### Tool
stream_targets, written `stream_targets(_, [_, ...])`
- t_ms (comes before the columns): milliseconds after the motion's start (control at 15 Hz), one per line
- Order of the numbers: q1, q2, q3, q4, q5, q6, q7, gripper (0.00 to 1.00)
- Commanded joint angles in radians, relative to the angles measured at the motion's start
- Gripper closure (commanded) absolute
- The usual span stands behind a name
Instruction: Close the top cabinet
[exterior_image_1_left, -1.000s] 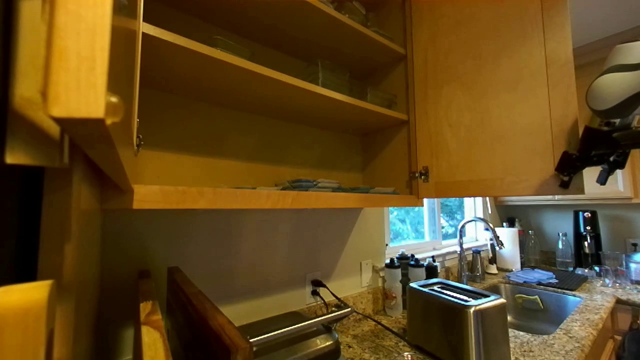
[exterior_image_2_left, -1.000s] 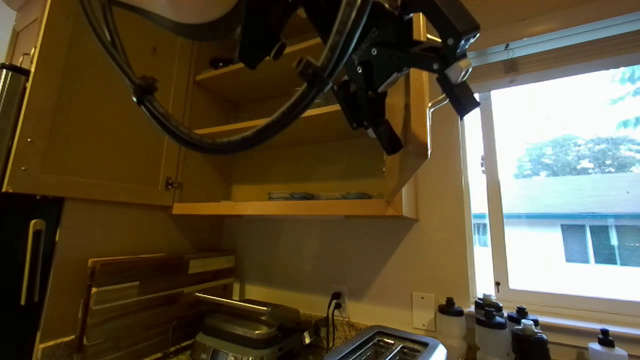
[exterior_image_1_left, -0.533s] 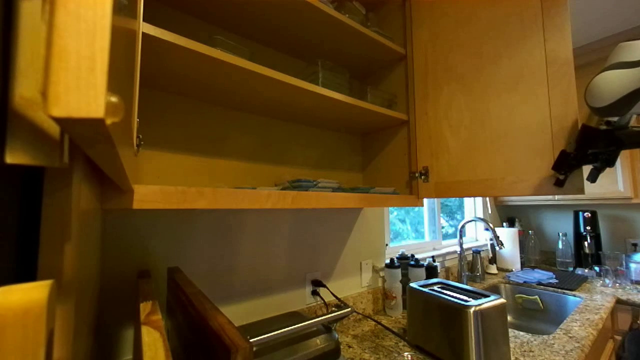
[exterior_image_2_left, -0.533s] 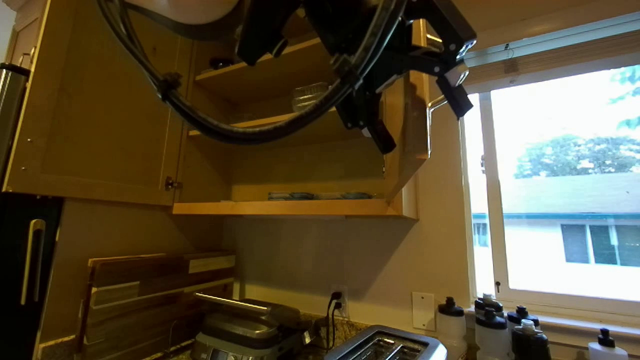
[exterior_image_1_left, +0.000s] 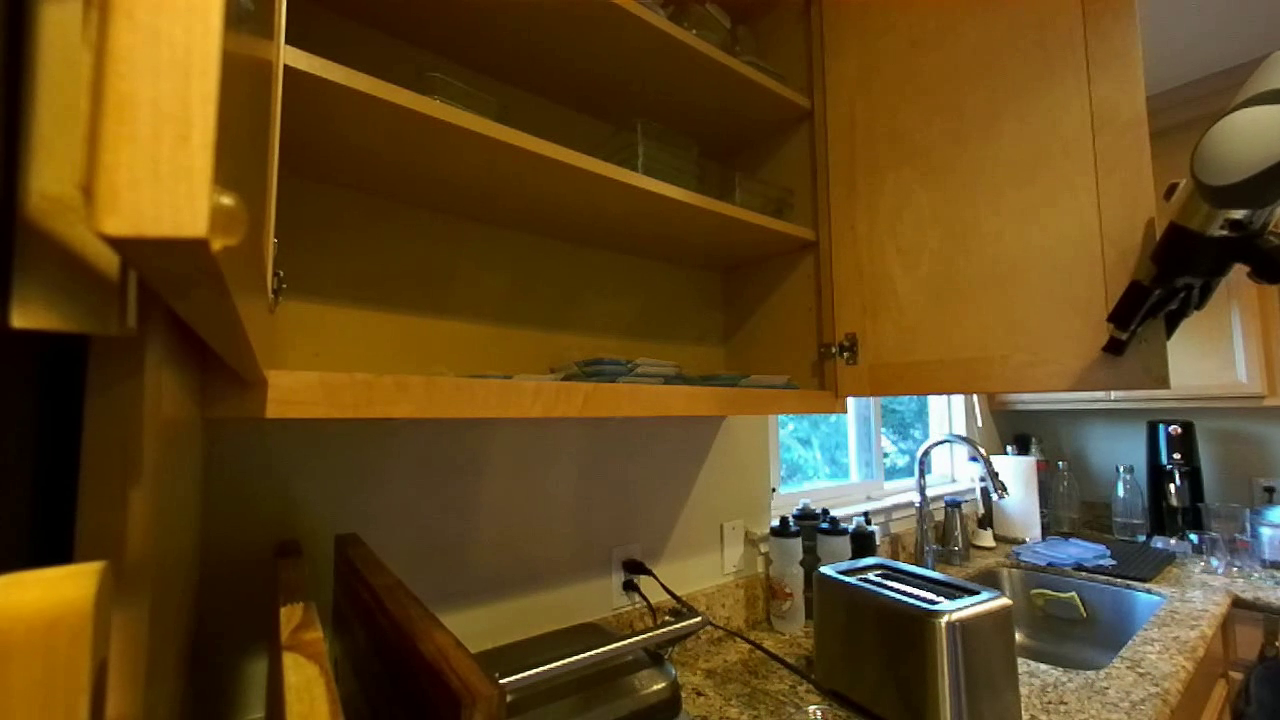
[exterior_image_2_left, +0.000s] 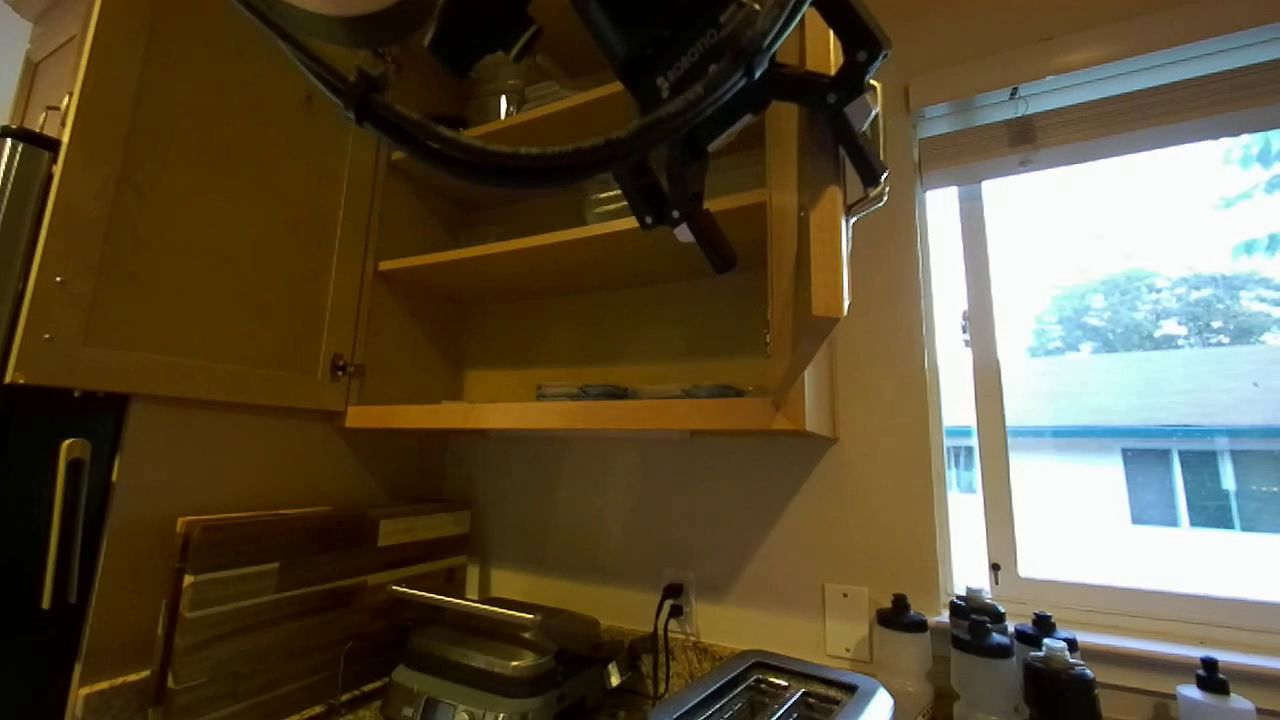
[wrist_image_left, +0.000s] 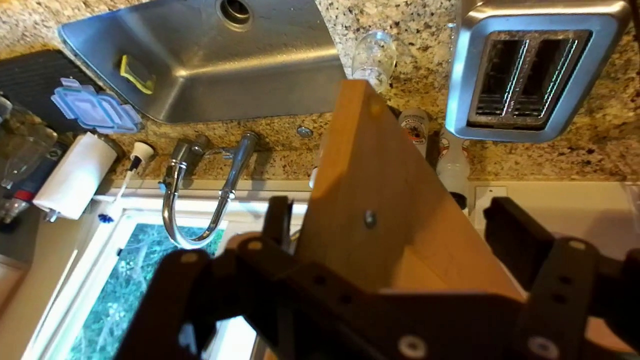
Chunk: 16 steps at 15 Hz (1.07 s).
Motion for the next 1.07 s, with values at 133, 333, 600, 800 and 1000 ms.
stream_targets(133, [0.053,-0.092,0.005,-0.056,-0.019,0.032,-0.119,0.00])
stream_targets(333, [0.061,-0.152,0.042,-0.090,-0.034,0.007,-0.170,0.00])
stream_targets(600, [0.072,-0.267,0.120,-0.162,-0.056,-0.061,-0.181,0.00])
stream_targets(800, [0.114,-0.354,0.197,-0.196,-0.053,-0.139,-0.168,0.00])
stream_targets(1000, [0.199,-0.414,0.268,-0.212,-0.051,-0.198,-0.165,0.00])
